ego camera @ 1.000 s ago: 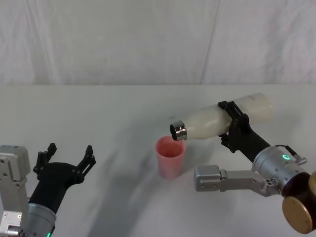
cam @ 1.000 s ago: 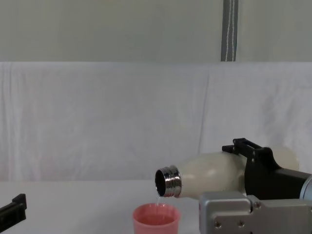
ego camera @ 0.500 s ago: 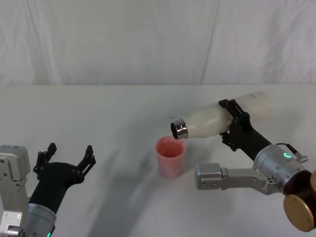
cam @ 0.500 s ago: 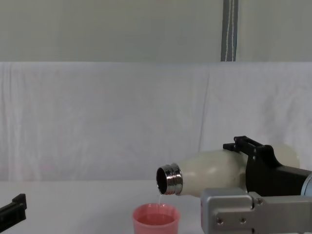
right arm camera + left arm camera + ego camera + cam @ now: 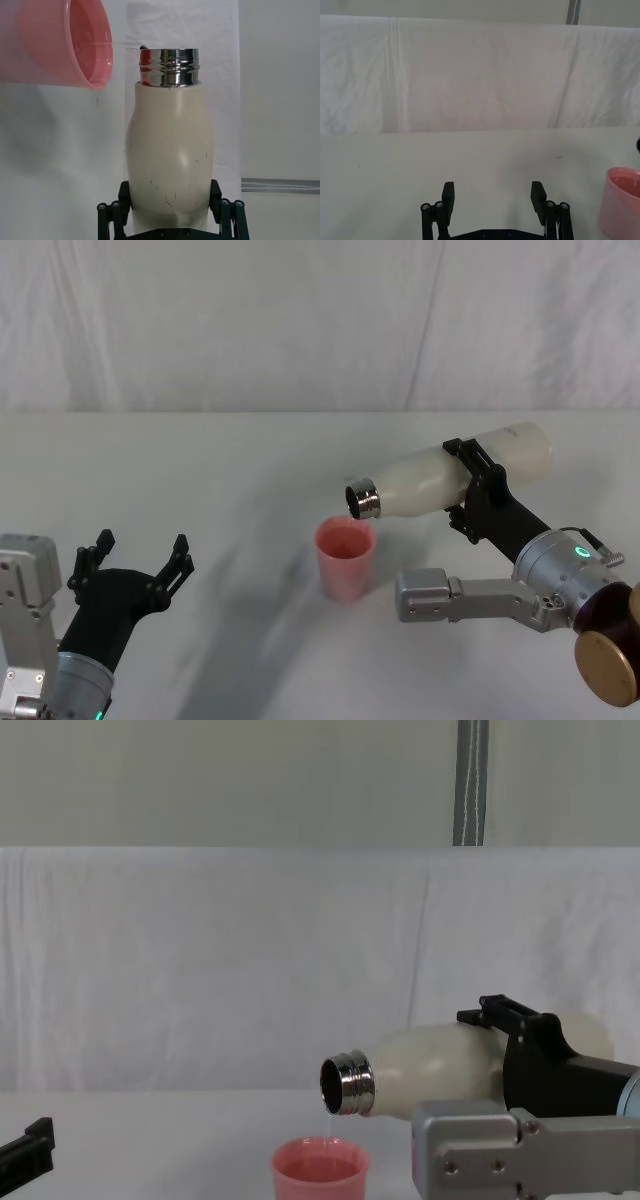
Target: Grasp the thermos with one hand and pour water into the cup lid.
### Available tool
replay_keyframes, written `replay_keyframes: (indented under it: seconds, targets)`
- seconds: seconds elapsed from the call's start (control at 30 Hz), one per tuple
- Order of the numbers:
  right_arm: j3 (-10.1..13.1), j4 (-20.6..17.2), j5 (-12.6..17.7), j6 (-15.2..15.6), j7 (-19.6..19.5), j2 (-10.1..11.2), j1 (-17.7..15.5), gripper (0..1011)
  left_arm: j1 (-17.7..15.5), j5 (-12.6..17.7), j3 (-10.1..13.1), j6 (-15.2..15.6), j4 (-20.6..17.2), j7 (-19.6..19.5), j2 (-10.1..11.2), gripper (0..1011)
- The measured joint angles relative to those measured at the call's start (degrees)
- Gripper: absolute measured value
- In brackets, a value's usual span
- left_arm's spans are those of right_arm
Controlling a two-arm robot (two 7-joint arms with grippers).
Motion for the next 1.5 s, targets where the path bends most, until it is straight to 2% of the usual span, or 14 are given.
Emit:
replay_keyframes:
  seconds: [1.5]
  targets:
    - [-0.4, 0.1, -0.5, 0.2, -0.2, 0.2, 0.3, 950, 0.0, 0.0, 0.0, 0.0, 0.0, 0.0, 0.0, 1001]
